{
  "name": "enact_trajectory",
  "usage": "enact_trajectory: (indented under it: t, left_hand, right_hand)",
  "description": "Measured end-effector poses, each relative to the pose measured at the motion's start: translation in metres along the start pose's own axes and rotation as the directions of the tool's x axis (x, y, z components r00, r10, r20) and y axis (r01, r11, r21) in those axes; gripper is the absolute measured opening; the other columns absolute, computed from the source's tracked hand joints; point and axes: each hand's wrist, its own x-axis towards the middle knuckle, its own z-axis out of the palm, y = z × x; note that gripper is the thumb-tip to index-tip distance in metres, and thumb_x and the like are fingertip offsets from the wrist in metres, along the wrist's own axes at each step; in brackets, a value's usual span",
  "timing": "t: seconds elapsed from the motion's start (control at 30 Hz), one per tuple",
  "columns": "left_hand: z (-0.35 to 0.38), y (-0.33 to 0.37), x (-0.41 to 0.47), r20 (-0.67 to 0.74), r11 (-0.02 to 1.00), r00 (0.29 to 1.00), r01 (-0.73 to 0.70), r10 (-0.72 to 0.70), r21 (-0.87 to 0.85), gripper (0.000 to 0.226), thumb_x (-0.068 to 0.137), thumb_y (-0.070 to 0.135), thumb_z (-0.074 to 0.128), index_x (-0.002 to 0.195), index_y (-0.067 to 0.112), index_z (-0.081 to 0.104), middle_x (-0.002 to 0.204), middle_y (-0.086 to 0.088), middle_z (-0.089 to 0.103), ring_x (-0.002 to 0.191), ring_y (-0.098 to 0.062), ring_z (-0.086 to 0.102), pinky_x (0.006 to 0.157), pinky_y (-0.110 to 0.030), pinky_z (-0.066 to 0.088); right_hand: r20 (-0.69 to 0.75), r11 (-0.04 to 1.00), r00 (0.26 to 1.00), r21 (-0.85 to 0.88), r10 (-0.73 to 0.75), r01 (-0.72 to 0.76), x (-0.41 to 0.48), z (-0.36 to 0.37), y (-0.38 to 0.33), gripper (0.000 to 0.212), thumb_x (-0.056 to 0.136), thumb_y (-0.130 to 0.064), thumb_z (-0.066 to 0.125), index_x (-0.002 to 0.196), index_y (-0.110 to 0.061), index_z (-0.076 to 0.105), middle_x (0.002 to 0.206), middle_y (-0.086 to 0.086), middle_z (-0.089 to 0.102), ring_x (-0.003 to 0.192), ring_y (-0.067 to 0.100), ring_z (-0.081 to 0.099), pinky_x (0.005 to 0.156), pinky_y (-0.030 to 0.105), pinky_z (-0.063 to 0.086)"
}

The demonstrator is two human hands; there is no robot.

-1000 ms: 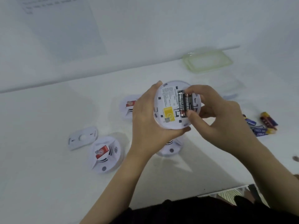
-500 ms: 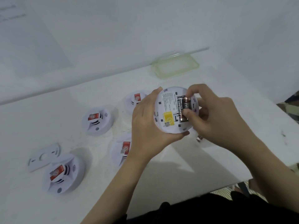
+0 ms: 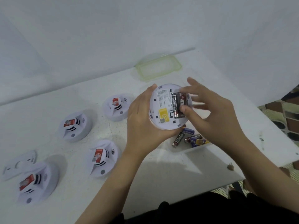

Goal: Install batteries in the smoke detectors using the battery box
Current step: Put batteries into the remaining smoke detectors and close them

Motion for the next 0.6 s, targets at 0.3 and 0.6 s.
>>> enact_trajectory:
  t: [0.3,0.6]
  left_hand:
    - [0.017,-0.01,-0.001,0.053,0.989,0.99,0.134,-0.131,-0.067,0.107,0.048,0.048,0.089,0.14,0.024,0.039,0.14,0.003,0.049,0.13,-0.014,0.046,0.105,-0.048,0.042]
    - [0.013,-0.003,0.006,0.129,0.991,0.983,0.131,-0.127,-0.021,0.105,0.049,0.05,0.086,0.14,0.022,0.042,0.135,0.014,0.049,0.126,0.0,0.042,0.108,-0.031,0.038]
  right_hand:
    - [-0.076,1.0,0.997,-0.005,0.01,-0.011,-0.009,-0.029,0.016,0.015,0.078,-0.018,0.069,0.091,-0.022,0.064,0.086,-0.021,0.064,0.08,0.001,0.059,0.077,0.007,0.041]
    - [0.267,0.889,0.952,-0.384,-0.151,0.248,0.001,-0.034,0.034,0.05,0.085,-0.036,0.055,0.132,-0.019,0.055,0.124,0.005,0.064,0.101,0.021,0.063,0.086,0.035,0.046]
